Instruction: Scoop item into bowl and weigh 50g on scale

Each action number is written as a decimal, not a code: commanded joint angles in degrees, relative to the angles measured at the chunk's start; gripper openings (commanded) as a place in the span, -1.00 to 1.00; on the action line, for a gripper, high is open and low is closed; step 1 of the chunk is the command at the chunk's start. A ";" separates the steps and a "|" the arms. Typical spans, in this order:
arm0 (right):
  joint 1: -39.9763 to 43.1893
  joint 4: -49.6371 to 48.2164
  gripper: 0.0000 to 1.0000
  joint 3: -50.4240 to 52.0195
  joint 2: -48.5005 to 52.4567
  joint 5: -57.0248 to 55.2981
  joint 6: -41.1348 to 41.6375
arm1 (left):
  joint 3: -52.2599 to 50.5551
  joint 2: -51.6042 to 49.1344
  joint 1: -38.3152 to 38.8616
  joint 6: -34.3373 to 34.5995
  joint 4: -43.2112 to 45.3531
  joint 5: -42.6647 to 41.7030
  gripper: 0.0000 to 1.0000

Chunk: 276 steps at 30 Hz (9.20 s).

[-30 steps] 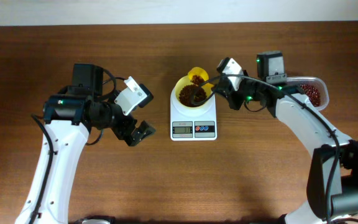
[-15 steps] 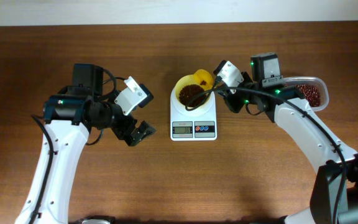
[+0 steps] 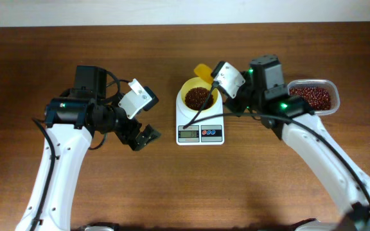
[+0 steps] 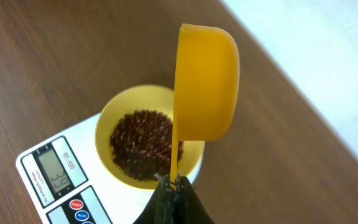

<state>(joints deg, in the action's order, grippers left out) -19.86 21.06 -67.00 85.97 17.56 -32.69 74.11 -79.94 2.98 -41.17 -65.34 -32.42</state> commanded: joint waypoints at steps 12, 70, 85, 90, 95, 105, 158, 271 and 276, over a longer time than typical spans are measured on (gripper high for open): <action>33.77 13.88 -0.91 -0.81 1.18 -19.21 14.80 | 0.04 -0.09 -0.04 -1.14 0.11 -0.81 0.98; 7.02 7.93 -0.92 -0.83 11.52 20.46 14.40 | 0.04 -0.09 -0.04 -1.14 0.11 -0.81 0.98; 1.66 0.98 -0.92 -0.83 9.33 2.71 14.03 | 0.04 -0.09 -0.04 -1.14 0.11 -0.81 0.98; -2.27 0.26 -0.92 -0.83 9.29 -8.04 12.00 | 0.04 -0.09 -0.04 -1.14 0.11 -0.81 0.98; -2.27 -3.52 -0.92 -1.07 8.37 -7.48 12.13 | 0.04 -0.09 -0.04 -1.14 0.11 -0.81 0.98; -2.25 -1.14 -0.92 -1.20 4.70 0.59 18.36 | 0.04 -0.09 -0.04 -1.14 0.11 -0.81 0.98; 30.84 23.08 -0.92 -1.44 10.80 -5.64 13.53 | 0.04 -0.09 -0.04 -1.14 0.11 -0.81 0.98; 27.47 0.68 -0.92 -1.49 5.11 20.83 40.65 | 0.04 -0.09 -0.04 -1.14 0.11 -0.81 0.98; 37.29 2.43 -0.92 -1.49 5.11 20.79 38.69 | 0.04 -0.09 -0.04 -1.14 0.11 -0.81 0.98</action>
<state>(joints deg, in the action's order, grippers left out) 14.35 22.74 -68.07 92.18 37.43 7.25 74.08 -79.96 2.98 -41.17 -65.30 -32.42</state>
